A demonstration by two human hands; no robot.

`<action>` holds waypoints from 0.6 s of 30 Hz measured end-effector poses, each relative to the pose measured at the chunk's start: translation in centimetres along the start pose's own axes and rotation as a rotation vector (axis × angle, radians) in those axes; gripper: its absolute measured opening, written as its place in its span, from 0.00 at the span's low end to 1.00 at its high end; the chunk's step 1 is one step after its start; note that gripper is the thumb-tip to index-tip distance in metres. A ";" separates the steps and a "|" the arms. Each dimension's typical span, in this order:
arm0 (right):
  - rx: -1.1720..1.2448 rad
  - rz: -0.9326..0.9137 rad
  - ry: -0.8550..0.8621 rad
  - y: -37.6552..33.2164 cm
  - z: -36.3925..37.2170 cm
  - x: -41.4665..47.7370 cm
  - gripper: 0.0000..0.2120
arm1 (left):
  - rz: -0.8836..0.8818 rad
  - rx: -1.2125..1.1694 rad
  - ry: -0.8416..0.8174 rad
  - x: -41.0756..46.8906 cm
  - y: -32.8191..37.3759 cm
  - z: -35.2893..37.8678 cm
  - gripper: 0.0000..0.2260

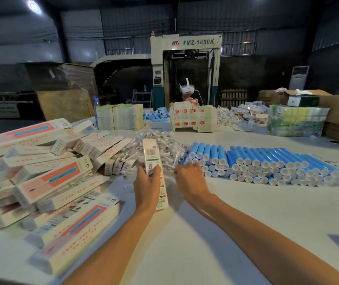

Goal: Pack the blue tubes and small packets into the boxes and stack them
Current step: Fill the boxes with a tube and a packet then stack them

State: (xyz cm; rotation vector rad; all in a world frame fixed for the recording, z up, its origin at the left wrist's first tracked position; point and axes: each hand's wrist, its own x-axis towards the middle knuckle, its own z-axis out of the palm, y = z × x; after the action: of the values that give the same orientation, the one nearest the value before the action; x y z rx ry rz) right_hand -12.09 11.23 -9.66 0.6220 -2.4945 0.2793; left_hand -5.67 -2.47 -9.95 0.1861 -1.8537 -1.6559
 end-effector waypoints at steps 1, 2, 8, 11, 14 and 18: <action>-0.011 0.073 0.054 0.9 -0.6 0.0 0.07 | 0.000 -0.038 -0.031 -0.1 0.1 0.1 0.05; 0.043 0.151 0.095 1.9 -1.6 0.1 0.08 | -0.011 -0.093 -0.066 -0.1 0.2 0.2 0.06; 0.907 0.297 0.366 4.6 -11.0 -0.3 0.12 | -0.077 -0.250 -0.361 -1.7 1.9 1.3 0.27; 1.137 0.202 0.476 4.3 -15.3 -0.9 0.18 | -0.064 -0.272 -0.517 -2.8 2.5 1.8 0.27; 1.175 0.151 0.486 3.8 -17.7 -0.9 0.17 | -0.077 -0.343 -0.623 -3.8 2.9 2.1 0.23; 1.002 0.083 0.369 3.7 -17.8 -0.8 0.13 | -0.090 -0.353 -0.669 -4.8 3.4 2.6 0.22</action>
State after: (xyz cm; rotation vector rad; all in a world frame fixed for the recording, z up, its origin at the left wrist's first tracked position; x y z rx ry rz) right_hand -5.08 20.46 4.36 0.7355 -1.8972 1.5621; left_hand -2.27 2.78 -8.55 -0.4991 -1.9700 -2.2624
